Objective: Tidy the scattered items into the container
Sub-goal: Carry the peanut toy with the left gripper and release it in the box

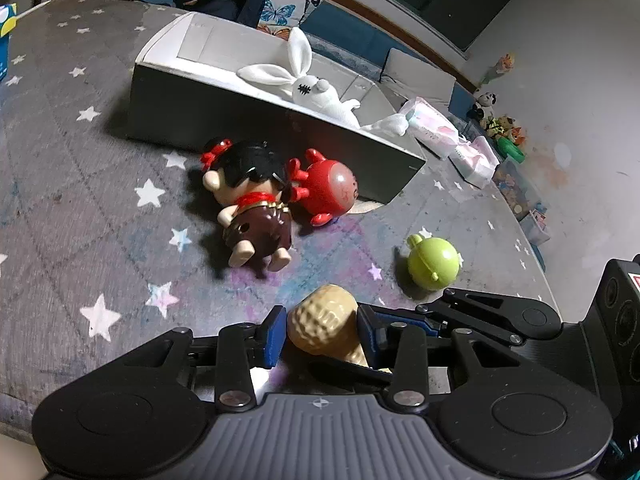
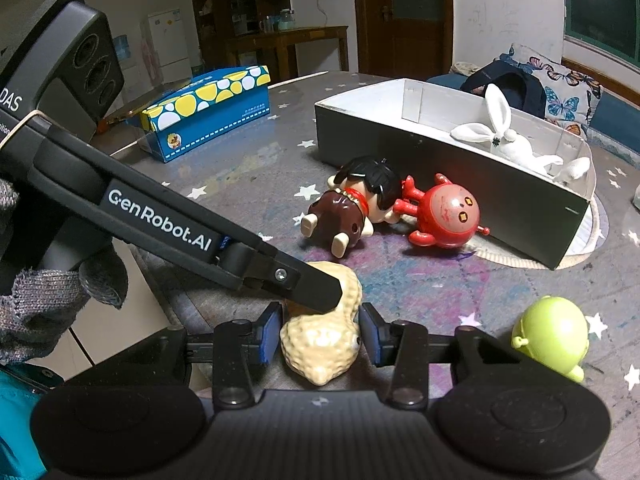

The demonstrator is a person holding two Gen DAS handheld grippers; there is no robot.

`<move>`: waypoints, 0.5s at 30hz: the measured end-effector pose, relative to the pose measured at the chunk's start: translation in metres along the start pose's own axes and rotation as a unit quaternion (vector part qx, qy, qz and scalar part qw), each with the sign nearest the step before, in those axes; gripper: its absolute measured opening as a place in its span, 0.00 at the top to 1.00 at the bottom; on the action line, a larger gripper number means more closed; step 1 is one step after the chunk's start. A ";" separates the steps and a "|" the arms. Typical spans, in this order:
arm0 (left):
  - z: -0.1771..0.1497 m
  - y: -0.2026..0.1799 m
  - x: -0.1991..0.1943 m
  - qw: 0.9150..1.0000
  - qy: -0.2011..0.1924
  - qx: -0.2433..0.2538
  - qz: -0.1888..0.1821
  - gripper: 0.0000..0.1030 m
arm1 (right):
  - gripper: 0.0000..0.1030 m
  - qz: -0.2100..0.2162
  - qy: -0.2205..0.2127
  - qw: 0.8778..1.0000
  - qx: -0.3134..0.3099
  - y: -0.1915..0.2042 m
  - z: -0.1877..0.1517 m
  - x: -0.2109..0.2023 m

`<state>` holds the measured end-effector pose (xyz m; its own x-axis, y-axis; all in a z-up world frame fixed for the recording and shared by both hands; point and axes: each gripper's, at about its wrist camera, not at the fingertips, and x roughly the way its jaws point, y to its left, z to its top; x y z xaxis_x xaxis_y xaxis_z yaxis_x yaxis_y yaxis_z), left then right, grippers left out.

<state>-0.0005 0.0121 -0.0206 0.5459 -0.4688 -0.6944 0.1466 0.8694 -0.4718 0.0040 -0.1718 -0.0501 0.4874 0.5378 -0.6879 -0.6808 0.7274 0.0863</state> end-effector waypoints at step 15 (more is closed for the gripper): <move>0.081 -0.037 -0.005 0.996 -0.067 0.046 -0.038 0.60 | 0.59 -0.056 -0.076 0.995 -0.012 -0.041 0.059 -0.027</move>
<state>0.0585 -0.0051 0.0440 0.6343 -0.5137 -0.5778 0.2633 0.8462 -0.4633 0.0509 -0.1910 0.0073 0.6369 0.5131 -0.5754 -0.6290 0.7774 -0.0029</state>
